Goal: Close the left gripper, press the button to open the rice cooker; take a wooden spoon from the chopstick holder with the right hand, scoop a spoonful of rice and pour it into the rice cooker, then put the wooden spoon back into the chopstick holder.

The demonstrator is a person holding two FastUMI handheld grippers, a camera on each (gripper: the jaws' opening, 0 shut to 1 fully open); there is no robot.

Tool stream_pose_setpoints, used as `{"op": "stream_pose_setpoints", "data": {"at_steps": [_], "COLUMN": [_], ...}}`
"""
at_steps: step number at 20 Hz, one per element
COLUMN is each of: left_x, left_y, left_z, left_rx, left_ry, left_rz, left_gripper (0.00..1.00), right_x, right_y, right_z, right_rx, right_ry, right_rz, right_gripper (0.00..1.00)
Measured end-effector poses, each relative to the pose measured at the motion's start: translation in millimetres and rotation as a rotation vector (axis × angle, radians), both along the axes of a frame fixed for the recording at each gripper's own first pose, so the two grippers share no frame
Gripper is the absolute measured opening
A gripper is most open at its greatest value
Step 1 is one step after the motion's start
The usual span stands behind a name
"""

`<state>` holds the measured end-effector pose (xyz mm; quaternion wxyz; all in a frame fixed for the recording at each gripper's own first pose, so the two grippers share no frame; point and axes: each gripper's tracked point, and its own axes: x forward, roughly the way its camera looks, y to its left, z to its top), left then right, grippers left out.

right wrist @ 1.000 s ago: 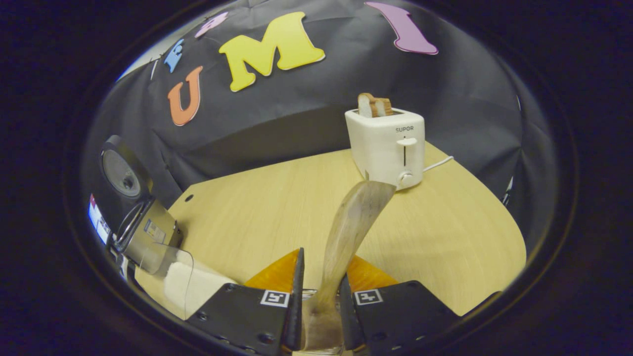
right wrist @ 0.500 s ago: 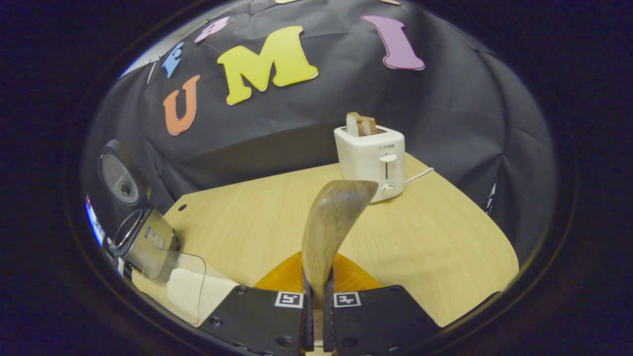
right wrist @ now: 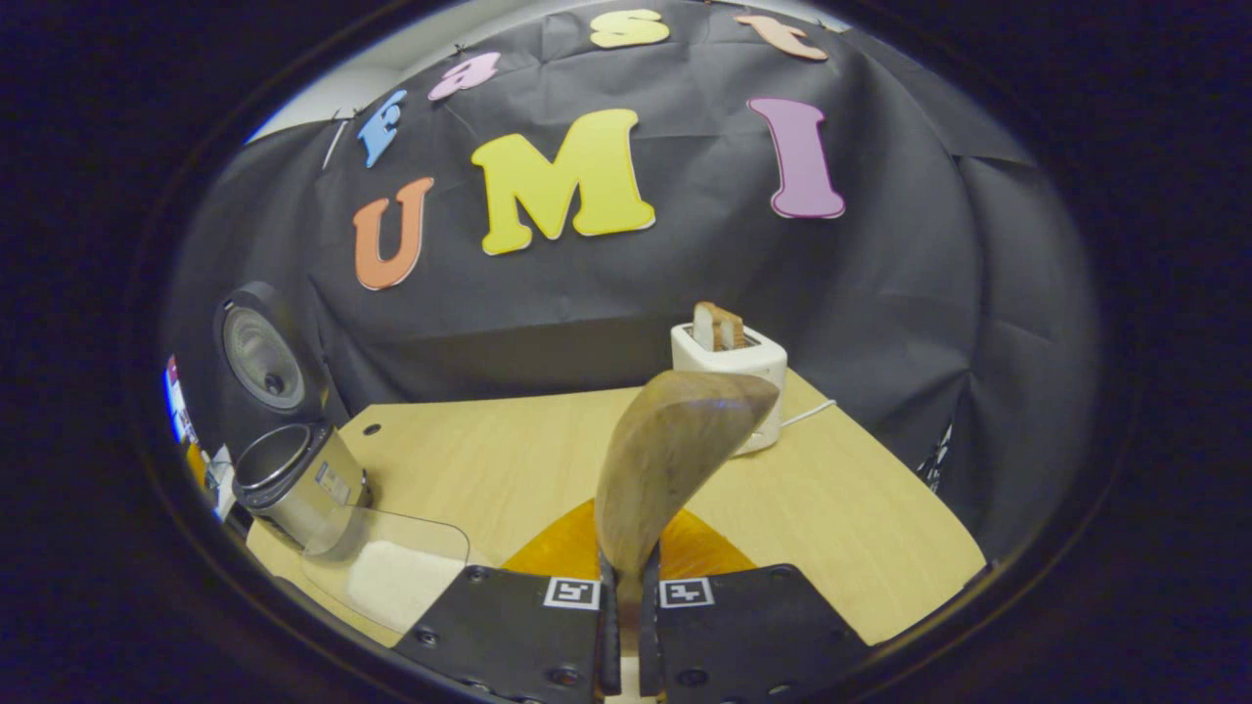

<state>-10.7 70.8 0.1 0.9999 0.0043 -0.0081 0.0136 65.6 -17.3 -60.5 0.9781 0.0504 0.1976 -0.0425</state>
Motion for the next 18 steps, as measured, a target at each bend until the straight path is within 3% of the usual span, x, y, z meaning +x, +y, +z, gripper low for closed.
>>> {"op": "stream_pose_setpoints", "data": {"at_steps": [3, 12, 18], "left_x": [-2.2, 3.0, 4.9], "left_y": [5.3, 25.0, 25.9], "left_z": [1.6, -3.5, -8.0], "left_rx": [-0.014, -0.045, -0.056], "left_ry": [-0.002, 0.011, 0.030], "left_rz": [0.003, 0.028, 0.033], "left_gripper": [0.99, 0.98, 0.99], "right_x": [-8.3, -14.9, -2.9], "right_y": [14.7, 90.3, 154.9], "right_z": [21.1, 72.3, 49.6], "right_rx": [-0.004, 0.011, 0.033], "right_ry": [-0.038, -0.136, -0.095], "right_rz": [0.018, 0.129, 0.211], "right_gripper": [0.01, 0.01, 0.01]}}
